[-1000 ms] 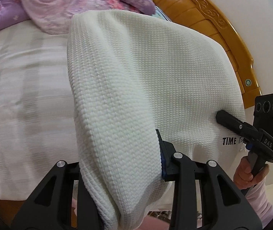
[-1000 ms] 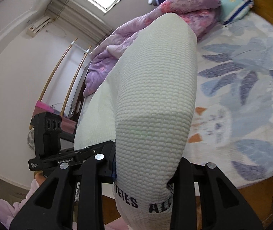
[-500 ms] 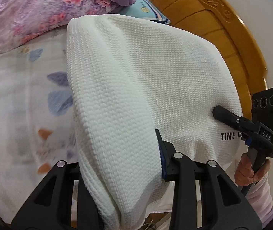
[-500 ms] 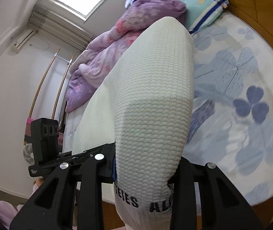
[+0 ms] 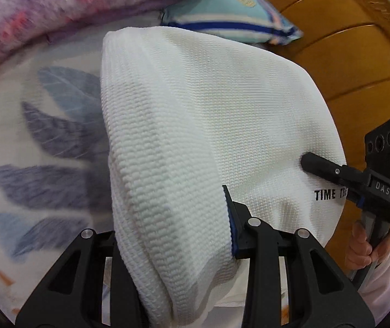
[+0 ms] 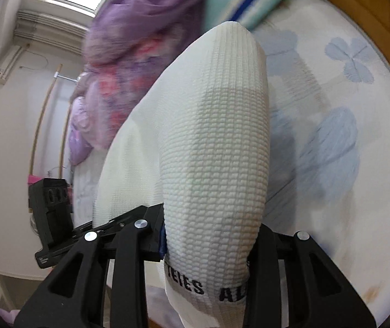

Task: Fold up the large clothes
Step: 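Lay the folded bundle down and open both grippers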

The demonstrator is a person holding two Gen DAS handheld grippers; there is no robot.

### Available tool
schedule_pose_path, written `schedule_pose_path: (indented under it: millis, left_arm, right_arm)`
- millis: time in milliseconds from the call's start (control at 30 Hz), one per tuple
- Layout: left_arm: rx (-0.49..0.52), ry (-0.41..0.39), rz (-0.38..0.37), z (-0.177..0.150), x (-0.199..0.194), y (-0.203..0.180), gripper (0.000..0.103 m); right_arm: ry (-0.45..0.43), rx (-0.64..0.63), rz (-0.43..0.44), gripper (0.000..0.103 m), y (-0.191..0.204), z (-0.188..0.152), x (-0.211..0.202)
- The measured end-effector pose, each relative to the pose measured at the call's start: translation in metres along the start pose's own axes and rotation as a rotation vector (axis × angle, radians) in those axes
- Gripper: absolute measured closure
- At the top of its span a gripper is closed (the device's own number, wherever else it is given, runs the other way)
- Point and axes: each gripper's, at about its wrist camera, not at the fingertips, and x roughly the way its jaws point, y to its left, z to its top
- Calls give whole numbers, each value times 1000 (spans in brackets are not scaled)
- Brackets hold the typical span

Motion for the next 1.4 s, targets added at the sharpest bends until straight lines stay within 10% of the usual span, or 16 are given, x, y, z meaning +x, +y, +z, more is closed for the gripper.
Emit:
schedule_pose_path:
  millis: [200, 267, 400, 467, 533, 633, 767, 1133, 1200, 1300, 1400]
  left_arm:
    - [-84, 69, 163, -3, 91, 25, 35]
    - [-112, 53, 184, -10, 79, 33, 26]
    - [-123, 43, 379, -18, 34, 40, 16]
    - [-104, -1, 424, -16, 12, 28, 30]
    - [-54, -48, 406, -11, 4, 13, 49]
    - [-48, 15, 297, -4, 37, 5, 73]
    - [-30, 122, 377, -11, 105, 20, 74]
    - [-37, 94, 368, -51, 77, 31, 67]
    - [-60, 106, 405, -58, 56, 28, 38]
    - [-100, 92, 401, -65, 26, 33, 38]
    - [-81, 78, 424, -81, -4, 22, 38]
  right_arm:
    - [220, 83, -268, 24, -107, 20, 74]
    - [191, 148, -197, 23, -115, 11, 60]
    - [71, 92, -380, 22, -96, -18, 2]
    - [-41, -13, -476, 29, -76, -30, -27]
    - [-122, -146, -487, 75, -53, -38, -40]
    - [-21, -190, -406, 93, -45, -29, -13]
    - [122, -103, -565, 93, -85, -31, 61]
    - [126, -66, -655, 93, -59, -94, 48]
    - [118, -61, -646, 82, -45, -97, 29]
    - [85, -15, -633, 74, -27, -113, -3]
    - [45, -43, -648, 36, 4, -129, -32]
